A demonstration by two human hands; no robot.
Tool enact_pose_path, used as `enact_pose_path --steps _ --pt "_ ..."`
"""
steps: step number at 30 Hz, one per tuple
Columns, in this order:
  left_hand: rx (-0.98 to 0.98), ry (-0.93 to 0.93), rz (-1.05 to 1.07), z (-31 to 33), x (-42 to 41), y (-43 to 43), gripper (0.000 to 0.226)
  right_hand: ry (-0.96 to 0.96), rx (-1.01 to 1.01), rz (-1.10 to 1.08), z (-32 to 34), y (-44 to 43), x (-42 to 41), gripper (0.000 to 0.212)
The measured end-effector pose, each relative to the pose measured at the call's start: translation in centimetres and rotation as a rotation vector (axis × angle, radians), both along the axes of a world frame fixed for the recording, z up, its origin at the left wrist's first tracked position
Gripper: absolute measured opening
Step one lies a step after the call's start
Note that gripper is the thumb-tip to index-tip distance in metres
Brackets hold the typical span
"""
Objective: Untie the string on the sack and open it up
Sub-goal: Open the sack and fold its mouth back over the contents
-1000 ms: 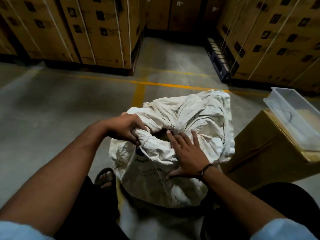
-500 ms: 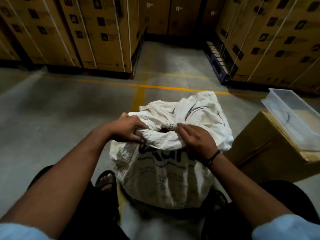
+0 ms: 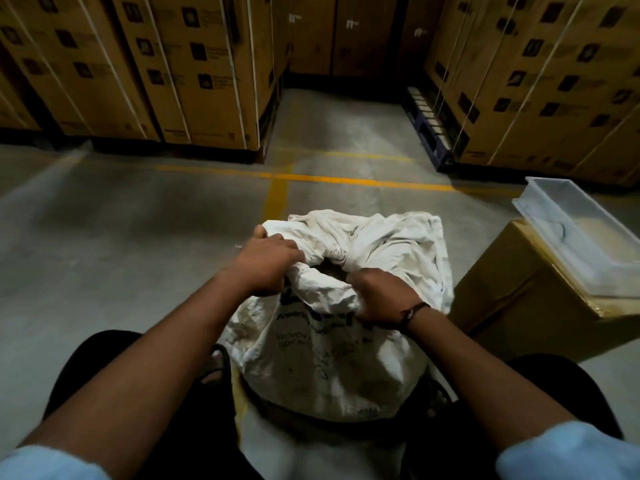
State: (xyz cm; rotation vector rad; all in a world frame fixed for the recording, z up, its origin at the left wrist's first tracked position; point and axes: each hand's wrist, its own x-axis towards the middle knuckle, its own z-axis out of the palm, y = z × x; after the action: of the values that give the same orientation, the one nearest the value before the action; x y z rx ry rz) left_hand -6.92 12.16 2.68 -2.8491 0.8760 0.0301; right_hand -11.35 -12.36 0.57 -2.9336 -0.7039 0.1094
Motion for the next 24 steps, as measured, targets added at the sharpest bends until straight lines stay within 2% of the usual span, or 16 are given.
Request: enact_pose_path --steps 2,4,5,6,8,11,12,14,15,17,19,20,22,24 --pt "0.037 0.084 -0.086 0.4 -1.2 -2.0 0.072 -0.187 -0.016 0.041 -1.2 1.0 -0.5 0.032" --pt "0.023 0.204 -0.127 0.3 -2.2 -3.7 0.103 -0.363 -0.006 0.132 -2.6 2.1 -0.7 0.038" --pt "-0.012 0.245 -0.101 -0.1 -2.2 -4.3 0.107 -0.443 0.001 0.160 -3.2 2.5 -0.7 0.038" --pt "-0.064 0.266 -0.058 -0.4 -2.2 -4.7 0.102 -0.525 0.009 0.174 -3.6 2.8 -0.7 0.036" --pt "-0.108 0.294 0.000 -0.8 -1.7 -5.2 0.074 -0.598 0.093 0.148 -4.3 2.8 -1.1 0.034" --pt "-0.088 0.393 0.013 -0.4 -1.5 -5.7 0.038 -0.361 0.334 0.095 -4.4 1.6 -1.5 0.050" --pt "-0.082 0.403 0.009 -0.3 -1.6 -5.6 0.033 -0.253 0.307 0.093 -4.6 1.0 -1.6 0.059" --pt "-0.087 0.414 0.005 -0.8 -1.8 -5.0 0.025 -0.105 0.086 0.082 -5.1 -0.3 -1.4 0.077" --pt "-0.087 0.421 0.010 -1.3 -1.8 -4.6 0.023 -0.054 -0.009 0.067 -5.4 -0.8 -1.3 0.080" --pt "-0.107 0.413 0.010 -1.7 -1.7 -4.1 0.022 -0.059 -0.080 0.028 -5.3 -1.4 -0.7 0.071" --pt "-0.164 0.403 -0.001 -1.6 -1.7 -3.9 0.020 -0.204 -0.060 0.034 -4.3 -2.0 0.1 0.051" --pt "-0.201 0.402 -0.007 -1.6 -1.7 -3.8 0.017 -0.313 -0.033 0.057 -3.6 -2.4 0.3 0.046" --pt "-0.271 0.374 0.007 -2.0 -1.9 -3.6 0.018 -0.529 -0.017 0.099 -2.8 -2.9 0.5 0.048" --pt "-0.307 0.322 0.014 -2.3 -2.1 -3.5 0.025 -0.701 0.020 0.122 -2.7 -2.9 0.3 0.031"
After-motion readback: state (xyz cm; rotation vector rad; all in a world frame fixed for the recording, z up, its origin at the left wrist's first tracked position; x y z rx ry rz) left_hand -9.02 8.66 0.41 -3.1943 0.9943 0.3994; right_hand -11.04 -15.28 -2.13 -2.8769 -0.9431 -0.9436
